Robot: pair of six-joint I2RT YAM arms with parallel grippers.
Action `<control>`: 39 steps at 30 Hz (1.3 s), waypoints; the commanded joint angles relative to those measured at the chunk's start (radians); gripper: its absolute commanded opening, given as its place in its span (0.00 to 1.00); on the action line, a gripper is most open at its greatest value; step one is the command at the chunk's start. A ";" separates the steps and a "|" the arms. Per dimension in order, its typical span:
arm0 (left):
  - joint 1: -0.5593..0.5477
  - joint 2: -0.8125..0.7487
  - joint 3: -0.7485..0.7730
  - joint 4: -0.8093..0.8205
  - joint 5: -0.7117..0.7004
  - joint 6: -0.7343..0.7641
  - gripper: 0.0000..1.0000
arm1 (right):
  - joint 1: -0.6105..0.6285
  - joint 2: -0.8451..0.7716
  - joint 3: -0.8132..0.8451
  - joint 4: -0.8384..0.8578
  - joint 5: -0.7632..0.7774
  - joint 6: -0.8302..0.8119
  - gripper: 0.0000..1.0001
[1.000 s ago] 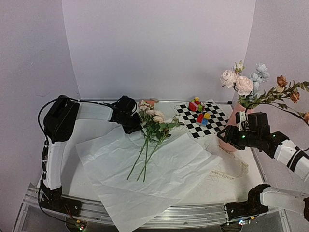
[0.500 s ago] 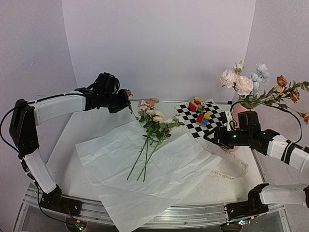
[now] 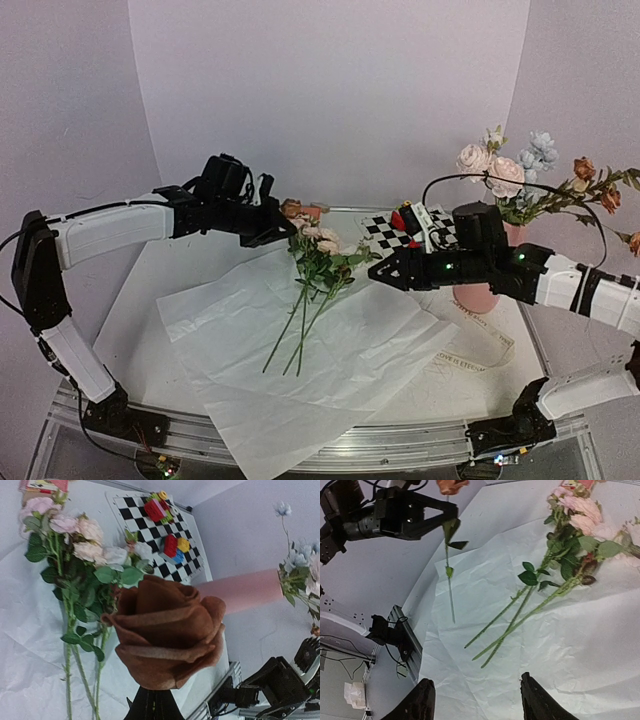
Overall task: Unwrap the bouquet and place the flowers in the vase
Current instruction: Pick up the fake flower from the wrapping paper.
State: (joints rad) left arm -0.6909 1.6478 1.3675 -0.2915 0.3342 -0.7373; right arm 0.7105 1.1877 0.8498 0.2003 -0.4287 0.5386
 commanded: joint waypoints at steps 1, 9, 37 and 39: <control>-0.083 -0.033 0.064 0.064 0.096 -0.033 0.03 | 0.038 0.062 0.150 0.038 -0.009 0.009 0.58; -0.144 -0.015 0.104 0.136 0.161 -0.035 0.04 | 0.053 0.131 0.249 0.036 -0.048 0.068 0.51; -0.192 -0.006 0.106 0.287 0.199 -0.069 0.09 | 0.076 0.219 0.310 0.045 -0.110 0.073 0.19; -0.195 -0.010 0.100 0.287 0.193 -0.069 0.13 | 0.076 0.214 0.307 0.045 -0.100 0.076 0.15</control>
State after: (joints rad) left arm -0.8740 1.6512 1.4452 -0.0551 0.5240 -0.8085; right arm 0.7807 1.4067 1.1147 0.2165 -0.5159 0.6087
